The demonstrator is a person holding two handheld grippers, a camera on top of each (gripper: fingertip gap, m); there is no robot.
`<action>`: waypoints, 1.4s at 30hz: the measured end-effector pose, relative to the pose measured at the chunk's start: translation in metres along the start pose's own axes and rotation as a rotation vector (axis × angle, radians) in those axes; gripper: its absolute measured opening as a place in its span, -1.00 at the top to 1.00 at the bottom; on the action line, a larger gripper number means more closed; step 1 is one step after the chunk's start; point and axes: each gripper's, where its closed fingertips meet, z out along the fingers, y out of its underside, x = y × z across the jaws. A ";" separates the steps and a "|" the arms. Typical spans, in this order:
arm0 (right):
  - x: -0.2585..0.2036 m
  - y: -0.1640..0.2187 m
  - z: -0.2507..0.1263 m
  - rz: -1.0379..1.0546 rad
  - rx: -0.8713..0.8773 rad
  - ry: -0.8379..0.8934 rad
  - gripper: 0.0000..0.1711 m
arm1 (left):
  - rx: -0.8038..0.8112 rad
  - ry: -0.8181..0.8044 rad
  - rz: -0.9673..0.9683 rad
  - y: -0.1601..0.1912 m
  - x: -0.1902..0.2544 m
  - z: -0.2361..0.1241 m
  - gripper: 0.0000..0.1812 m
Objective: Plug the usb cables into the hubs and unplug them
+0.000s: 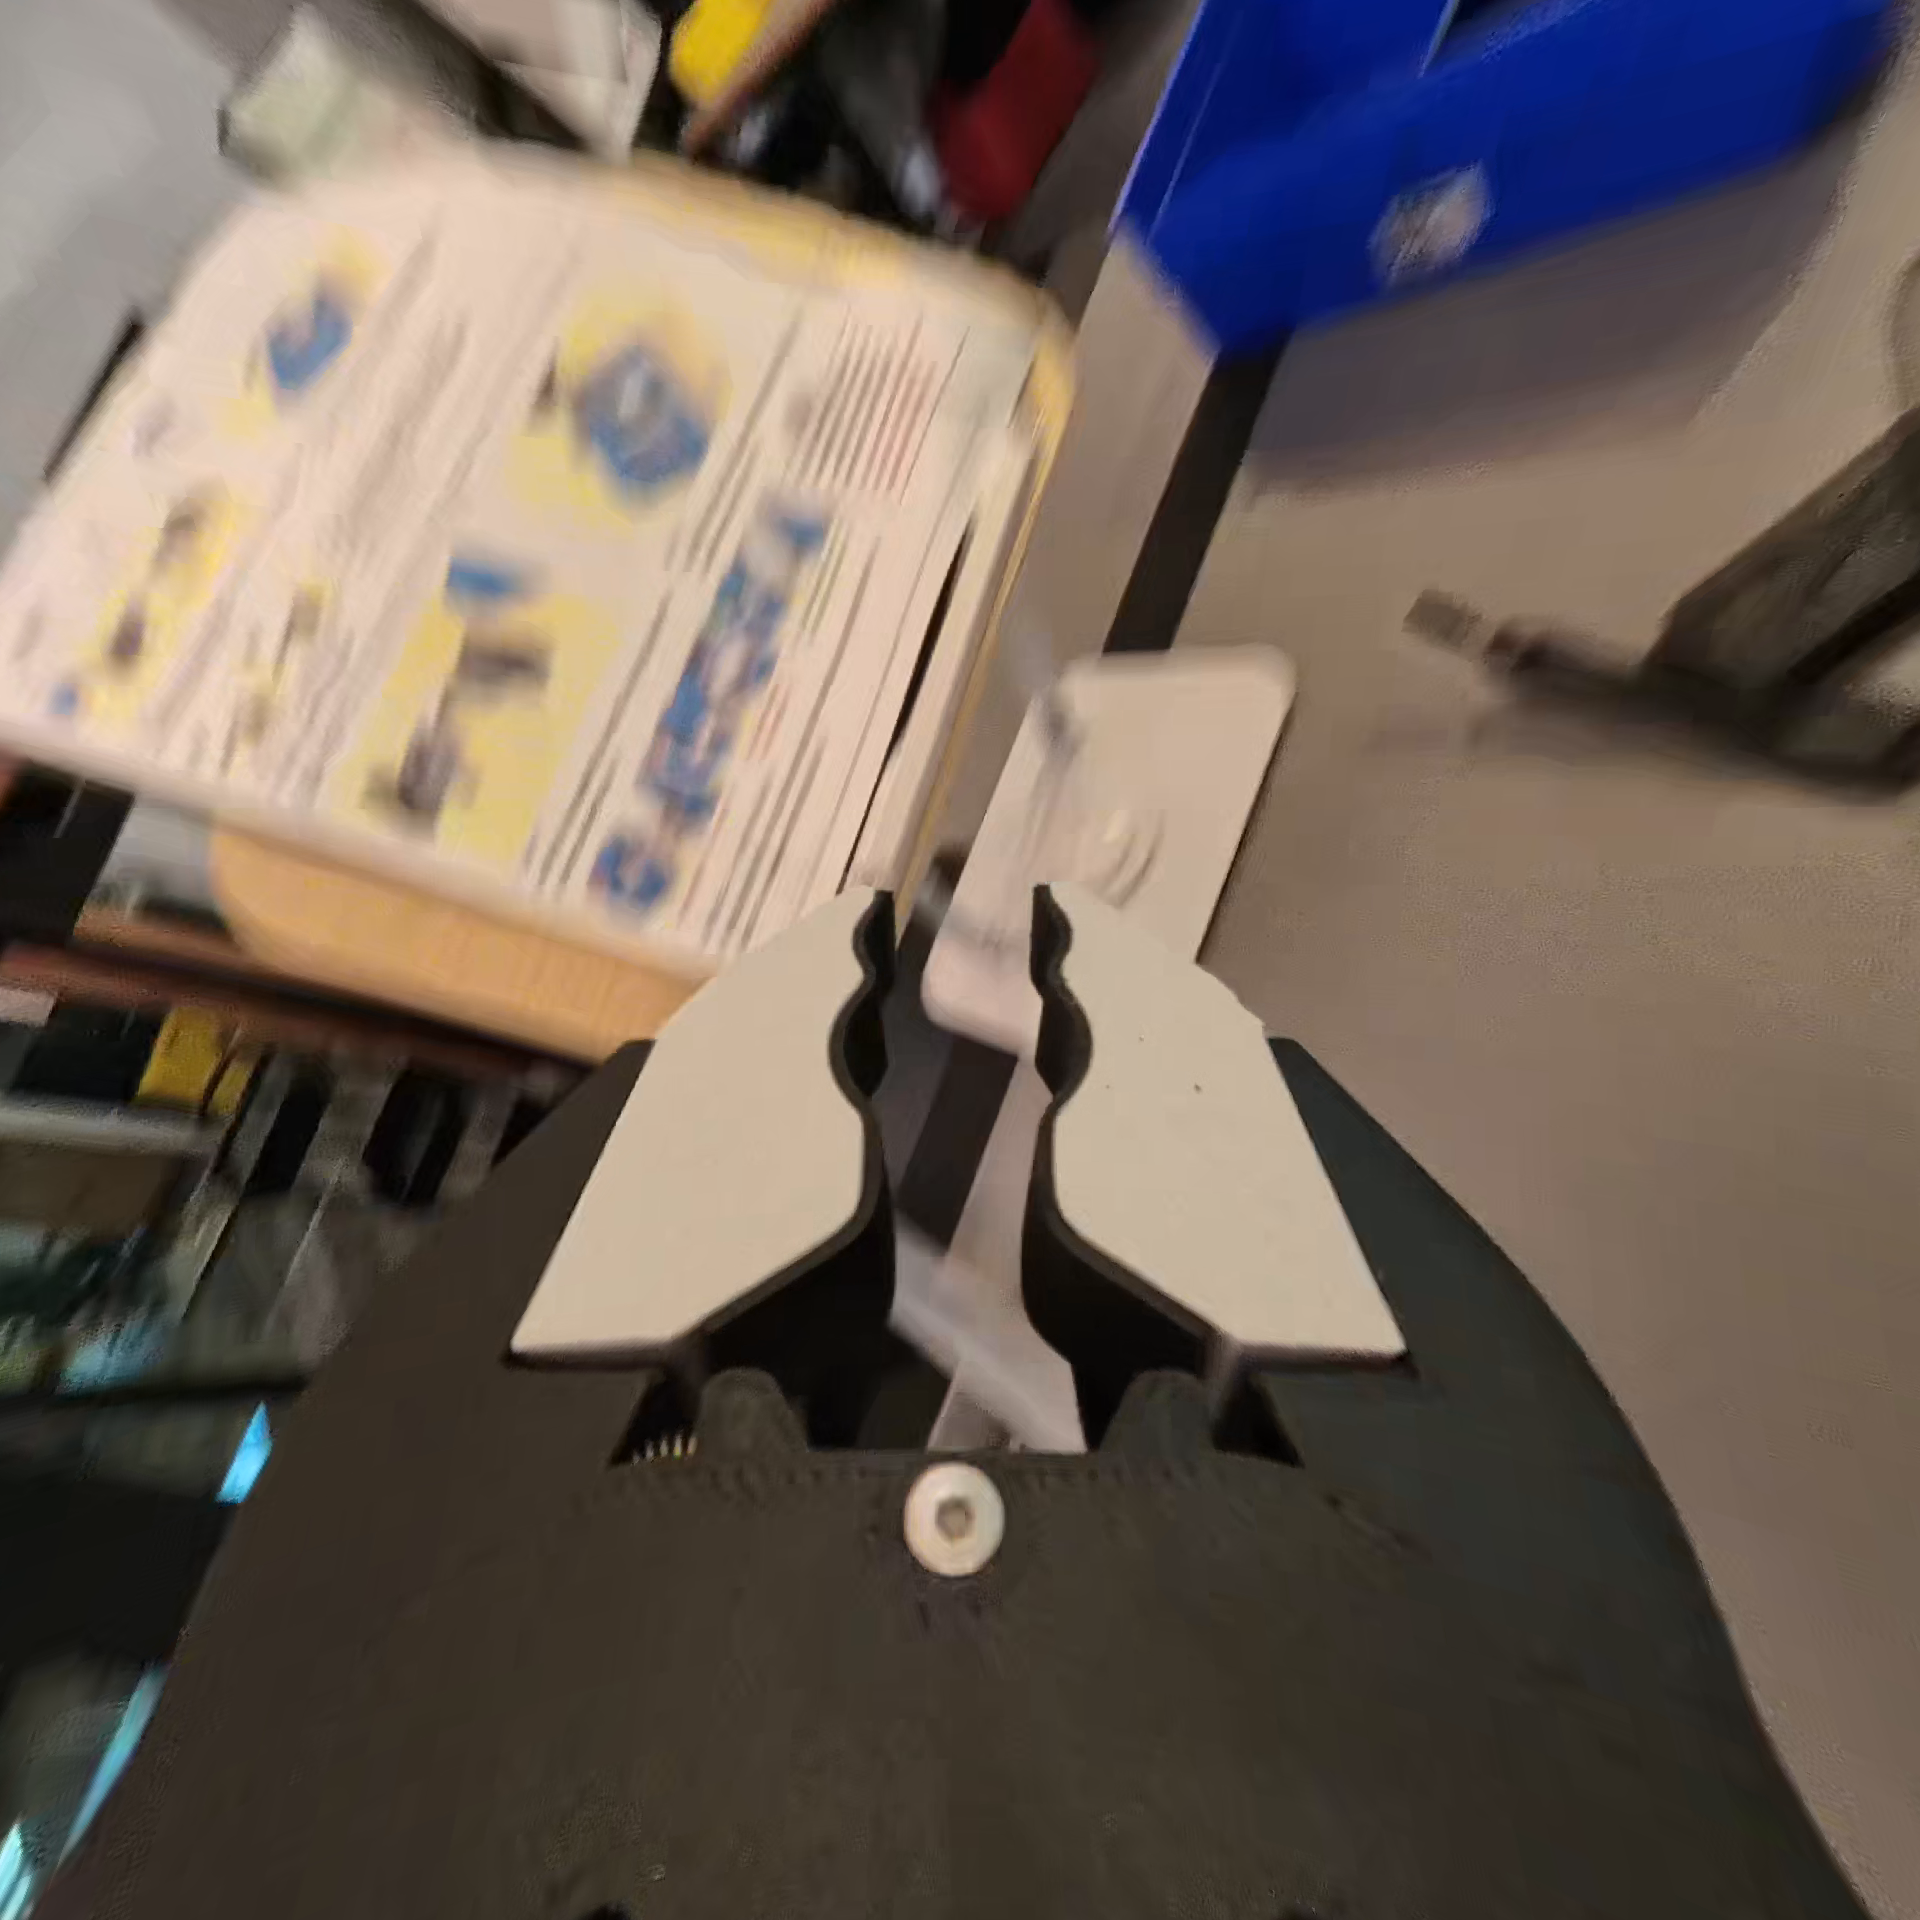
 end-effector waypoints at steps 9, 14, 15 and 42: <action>0.000 -0.008 -0.033 0.003 0.011 0.117 0.18 | -0.515 0.188 -0.152 0.255 -0.011 -0.011 0.68; -0.004 -0.027 -0.051 -0.045 0.007 0.196 0.21 | -0.731 0.287 -0.043 0.315 0.013 0.020 0.68; -0.005 -0.032 -0.054 -0.057 0.008 0.208 0.22 | -0.741 0.313 -0.048 0.318 0.018 0.025 0.70; -0.094 -0.286 -0.003 -1.227 0.188 0.547 0.36 | 0.009 1.019 -0.127 0.003 0.141 -0.052 0.84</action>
